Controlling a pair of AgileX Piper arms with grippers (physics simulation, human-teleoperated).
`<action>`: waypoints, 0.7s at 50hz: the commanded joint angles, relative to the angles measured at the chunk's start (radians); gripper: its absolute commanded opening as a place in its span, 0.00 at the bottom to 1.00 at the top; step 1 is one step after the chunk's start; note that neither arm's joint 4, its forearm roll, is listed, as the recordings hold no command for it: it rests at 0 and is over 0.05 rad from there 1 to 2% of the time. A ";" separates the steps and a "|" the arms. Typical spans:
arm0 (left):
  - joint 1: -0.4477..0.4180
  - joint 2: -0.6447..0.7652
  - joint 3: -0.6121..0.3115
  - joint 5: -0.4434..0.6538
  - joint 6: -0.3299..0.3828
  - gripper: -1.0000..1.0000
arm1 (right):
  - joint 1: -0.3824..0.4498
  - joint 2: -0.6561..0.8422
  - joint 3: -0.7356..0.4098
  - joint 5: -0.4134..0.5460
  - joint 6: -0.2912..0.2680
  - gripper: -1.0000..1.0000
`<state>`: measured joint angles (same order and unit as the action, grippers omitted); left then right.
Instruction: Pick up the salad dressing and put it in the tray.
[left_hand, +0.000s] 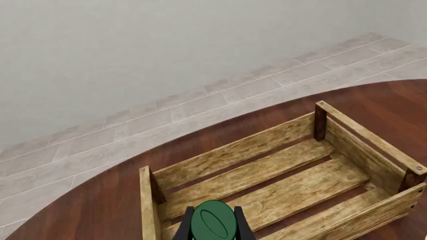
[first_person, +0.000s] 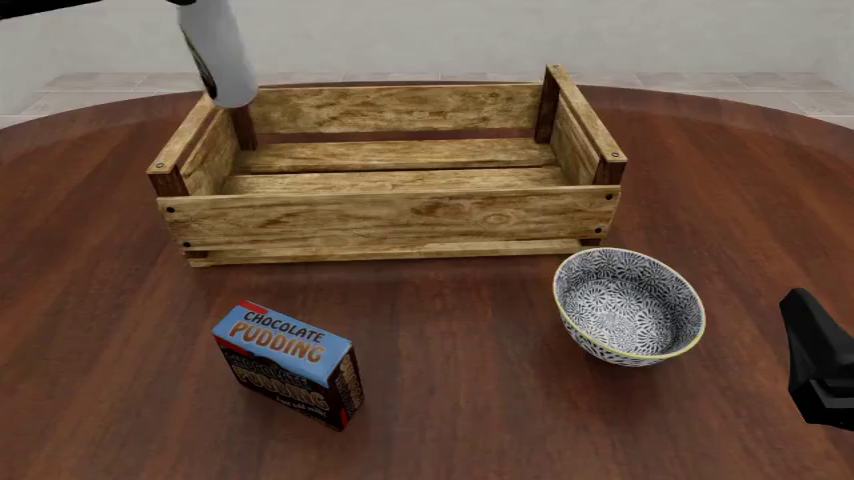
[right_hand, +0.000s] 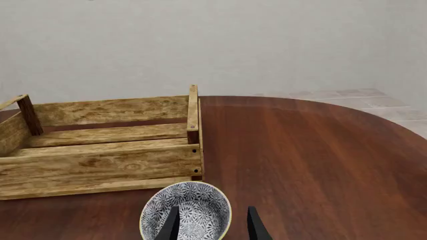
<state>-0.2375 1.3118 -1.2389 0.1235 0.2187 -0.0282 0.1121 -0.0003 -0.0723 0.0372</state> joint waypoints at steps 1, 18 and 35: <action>-0.022 0.118 -0.080 -0.024 -0.007 0.00 | 0.002 0.005 0.000 -0.004 0.006 1.00; -0.030 0.239 -0.134 -0.079 -0.037 0.00 | -0.002 0.009 0.000 -0.006 0.013 1.00; -0.016 0.368 -0.217 -0.104 -0.054 0.00 | -0.006 0.006 0.000 -0.002 0.017 1.00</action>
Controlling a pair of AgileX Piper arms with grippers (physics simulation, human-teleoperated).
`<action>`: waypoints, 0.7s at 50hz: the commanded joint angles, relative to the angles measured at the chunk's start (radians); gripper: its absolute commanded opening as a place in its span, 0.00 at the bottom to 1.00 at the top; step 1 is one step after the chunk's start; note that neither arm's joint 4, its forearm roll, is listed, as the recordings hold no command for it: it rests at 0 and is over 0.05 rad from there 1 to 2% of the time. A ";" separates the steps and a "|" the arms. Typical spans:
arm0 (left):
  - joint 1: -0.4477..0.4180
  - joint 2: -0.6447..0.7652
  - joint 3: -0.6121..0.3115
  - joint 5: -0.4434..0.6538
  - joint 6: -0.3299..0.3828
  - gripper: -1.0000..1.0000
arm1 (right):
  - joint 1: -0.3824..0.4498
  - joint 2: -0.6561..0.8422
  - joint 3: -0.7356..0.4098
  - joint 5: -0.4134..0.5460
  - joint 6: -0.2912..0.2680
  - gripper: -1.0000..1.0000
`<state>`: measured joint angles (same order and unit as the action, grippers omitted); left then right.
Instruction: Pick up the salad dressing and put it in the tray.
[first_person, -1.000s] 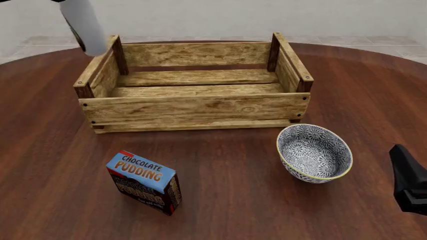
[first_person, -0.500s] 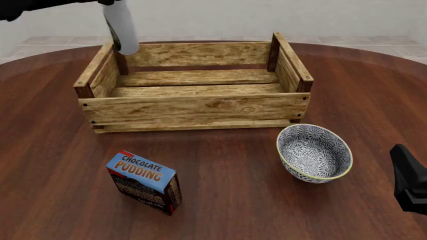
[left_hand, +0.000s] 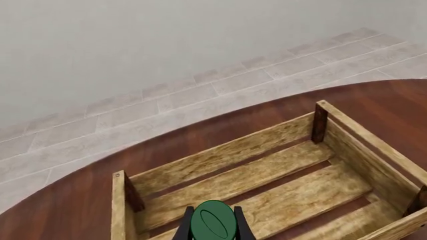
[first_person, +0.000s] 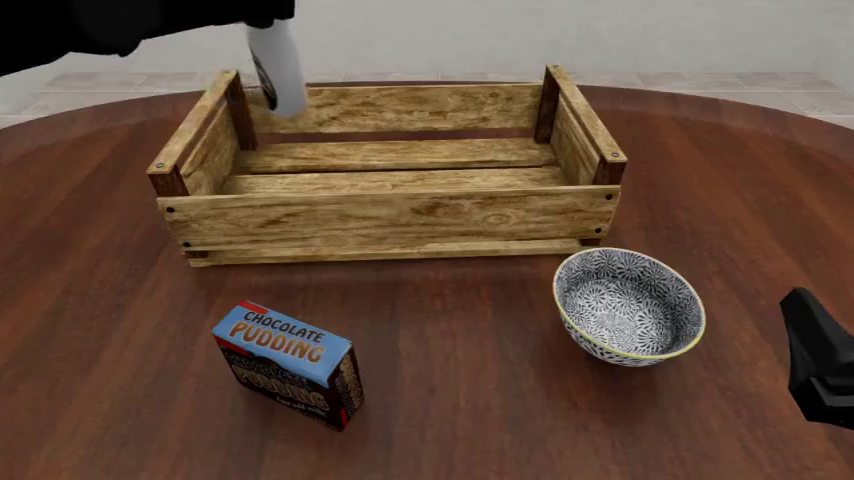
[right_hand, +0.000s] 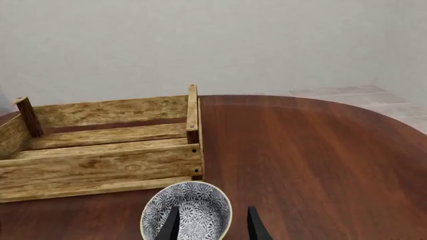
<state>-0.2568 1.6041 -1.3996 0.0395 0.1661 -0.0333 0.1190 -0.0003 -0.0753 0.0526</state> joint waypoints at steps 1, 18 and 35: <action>0.002 0.083 -0.061 -0.023 -0.005 0.00 | -0.001 -0.003 0.000 0.003 0.002 1.00; 0.009 0.208 -0.130 -0.036 -0.046 0.00 | 0.006 -0.014 0.000 0.018 0.007 1.00; 0.037 0.290 -0.166 -0.031 -0.072 0.00 | 0.006 -0.012 0.000 0.017 0.006 1.00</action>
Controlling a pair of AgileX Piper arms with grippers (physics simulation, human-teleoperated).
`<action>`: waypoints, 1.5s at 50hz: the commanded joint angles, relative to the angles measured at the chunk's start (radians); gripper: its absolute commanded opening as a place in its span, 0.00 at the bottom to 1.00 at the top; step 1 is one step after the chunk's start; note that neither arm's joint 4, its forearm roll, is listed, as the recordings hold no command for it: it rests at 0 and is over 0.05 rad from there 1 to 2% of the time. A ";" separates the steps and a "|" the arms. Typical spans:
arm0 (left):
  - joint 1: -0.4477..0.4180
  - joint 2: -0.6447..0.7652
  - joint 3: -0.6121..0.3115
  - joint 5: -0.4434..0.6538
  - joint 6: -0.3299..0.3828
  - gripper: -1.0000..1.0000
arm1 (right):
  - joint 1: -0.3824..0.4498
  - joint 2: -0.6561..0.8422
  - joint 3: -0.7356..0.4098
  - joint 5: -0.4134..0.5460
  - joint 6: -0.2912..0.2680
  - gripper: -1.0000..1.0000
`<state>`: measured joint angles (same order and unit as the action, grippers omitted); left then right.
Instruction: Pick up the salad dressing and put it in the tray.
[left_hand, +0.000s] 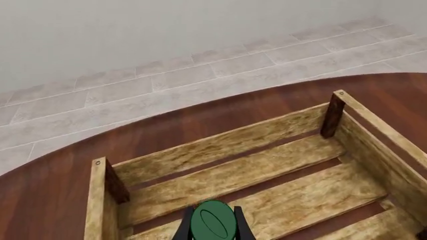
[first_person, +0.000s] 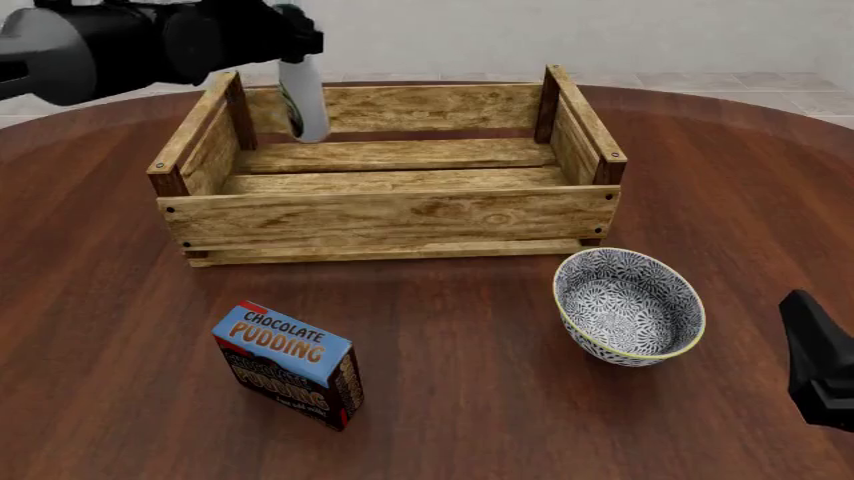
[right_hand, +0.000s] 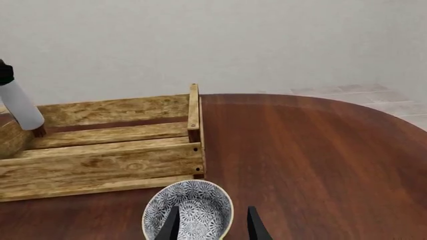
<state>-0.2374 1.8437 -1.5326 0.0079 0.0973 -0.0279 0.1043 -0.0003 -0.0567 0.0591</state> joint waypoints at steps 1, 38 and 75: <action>0.019 0.062 -0.043 0.000 -0.011 0.00 | 0.001 0.000 0.000 0.001 -0.001 1.00; 0.044 0.186 -0.077 -0.004 -0.075 0.00 | -0.007 -0.009 0.000 0.008 0.004 1.00; 0.065 0.320 -0.127 -0.013 -0.100 0.00 | -0.007 -0.010 0.000 0.008 0.002 1.00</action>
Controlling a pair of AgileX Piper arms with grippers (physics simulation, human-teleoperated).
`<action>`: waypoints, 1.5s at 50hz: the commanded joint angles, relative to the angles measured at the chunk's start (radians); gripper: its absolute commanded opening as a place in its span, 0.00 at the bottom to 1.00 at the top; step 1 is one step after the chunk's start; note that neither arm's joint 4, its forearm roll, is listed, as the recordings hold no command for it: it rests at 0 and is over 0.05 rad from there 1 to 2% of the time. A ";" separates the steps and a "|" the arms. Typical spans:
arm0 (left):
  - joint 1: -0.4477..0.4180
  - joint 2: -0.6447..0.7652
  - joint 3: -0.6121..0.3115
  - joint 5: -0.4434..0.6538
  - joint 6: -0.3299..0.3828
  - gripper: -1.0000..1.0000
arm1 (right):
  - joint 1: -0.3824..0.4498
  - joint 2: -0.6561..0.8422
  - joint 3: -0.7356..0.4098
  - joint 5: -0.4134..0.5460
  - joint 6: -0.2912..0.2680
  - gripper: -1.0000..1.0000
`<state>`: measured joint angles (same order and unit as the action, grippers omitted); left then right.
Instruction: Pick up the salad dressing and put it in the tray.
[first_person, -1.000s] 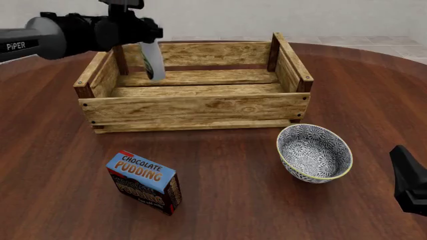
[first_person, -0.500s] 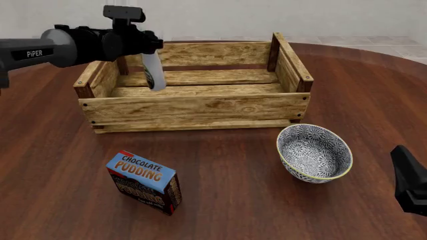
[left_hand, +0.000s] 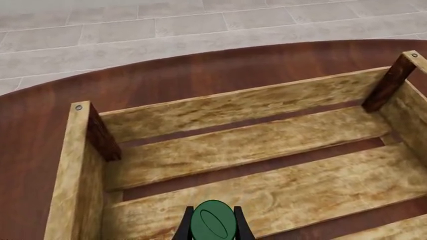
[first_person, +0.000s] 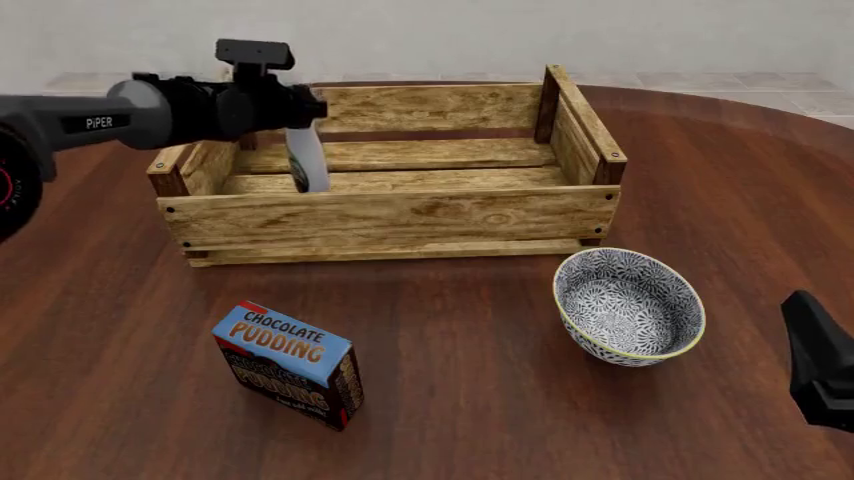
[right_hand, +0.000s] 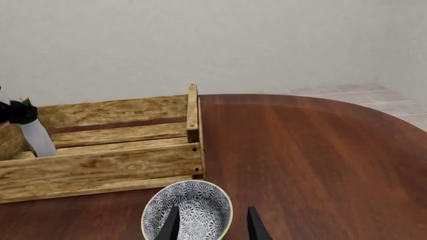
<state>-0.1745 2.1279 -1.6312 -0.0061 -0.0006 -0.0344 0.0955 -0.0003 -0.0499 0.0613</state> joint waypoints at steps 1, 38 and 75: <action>0.003 0.039 -0.030 0.000 0.000 0.00 | 0.000 -0.001 0.000 0.001 0.000 1.00; 0.010 0.085 -0.038 0.031 -0.015 0.00 | 0.001 -0.004 0.000 0.005 -0.002 1.00; -0.007 0.070 -0.026 0.041 -0.017 1.00 | 0.003 0.005 0.000 -0.005 0.001 1.00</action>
<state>-0.1761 2.1976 -1.6582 0.0315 -0.0216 -0.0322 0.0941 -0.0003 -0.0491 0.0614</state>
